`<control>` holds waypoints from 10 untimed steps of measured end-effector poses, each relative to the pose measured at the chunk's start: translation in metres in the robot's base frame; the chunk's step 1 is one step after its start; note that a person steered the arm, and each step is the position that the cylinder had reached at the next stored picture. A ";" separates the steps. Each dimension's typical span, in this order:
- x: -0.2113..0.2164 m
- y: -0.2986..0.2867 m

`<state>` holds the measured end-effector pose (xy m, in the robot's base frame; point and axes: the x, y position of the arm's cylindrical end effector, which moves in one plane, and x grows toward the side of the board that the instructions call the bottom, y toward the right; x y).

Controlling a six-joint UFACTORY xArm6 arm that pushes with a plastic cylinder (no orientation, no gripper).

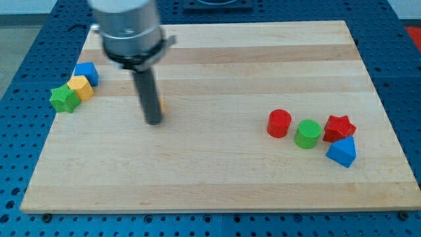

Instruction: Slid the yellow heart closer to the green star

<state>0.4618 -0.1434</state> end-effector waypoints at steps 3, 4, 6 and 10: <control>0.002 0.066; -0.019 0.060; -0.041 -0.029; -0.021 -0.038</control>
<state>0.4408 -0.1817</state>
